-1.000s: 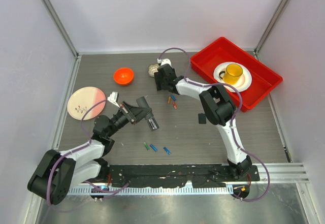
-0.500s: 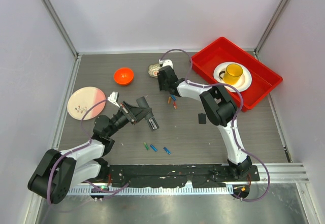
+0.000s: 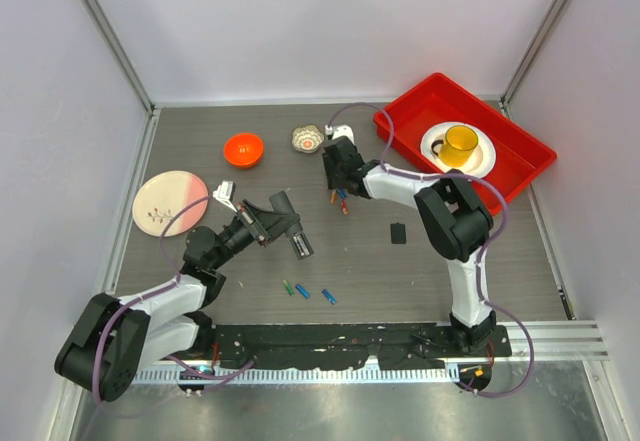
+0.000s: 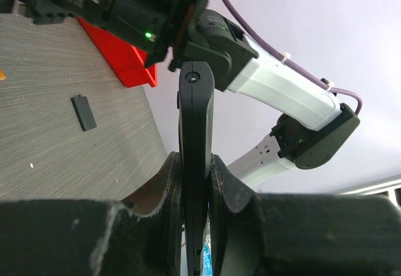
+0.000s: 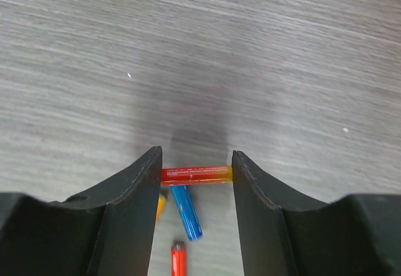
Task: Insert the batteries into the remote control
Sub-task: Pick up the battery from the center of the board, then place the battery at the center of the board.
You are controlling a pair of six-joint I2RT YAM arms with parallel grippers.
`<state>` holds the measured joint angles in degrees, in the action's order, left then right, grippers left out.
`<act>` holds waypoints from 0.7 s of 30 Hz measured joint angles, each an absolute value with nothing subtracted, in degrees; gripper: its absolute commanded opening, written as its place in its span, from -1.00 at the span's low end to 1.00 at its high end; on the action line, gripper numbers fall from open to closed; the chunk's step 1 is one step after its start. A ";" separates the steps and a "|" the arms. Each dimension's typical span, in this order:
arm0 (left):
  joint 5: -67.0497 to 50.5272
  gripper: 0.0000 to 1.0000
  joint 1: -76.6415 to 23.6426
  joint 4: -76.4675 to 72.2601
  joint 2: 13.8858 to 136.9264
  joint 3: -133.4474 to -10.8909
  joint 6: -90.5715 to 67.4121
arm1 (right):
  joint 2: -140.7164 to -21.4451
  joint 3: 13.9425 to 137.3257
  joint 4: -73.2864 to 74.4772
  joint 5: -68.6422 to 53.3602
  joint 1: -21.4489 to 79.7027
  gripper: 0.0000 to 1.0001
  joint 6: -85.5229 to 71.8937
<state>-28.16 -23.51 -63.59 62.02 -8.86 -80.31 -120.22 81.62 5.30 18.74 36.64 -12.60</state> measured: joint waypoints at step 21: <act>-29.67 -1.00 -23.51 -66.76 65.63 -8.86 -80.62 | -96.09 54.57 5.23 14.66 36.88 -0.39 -15.79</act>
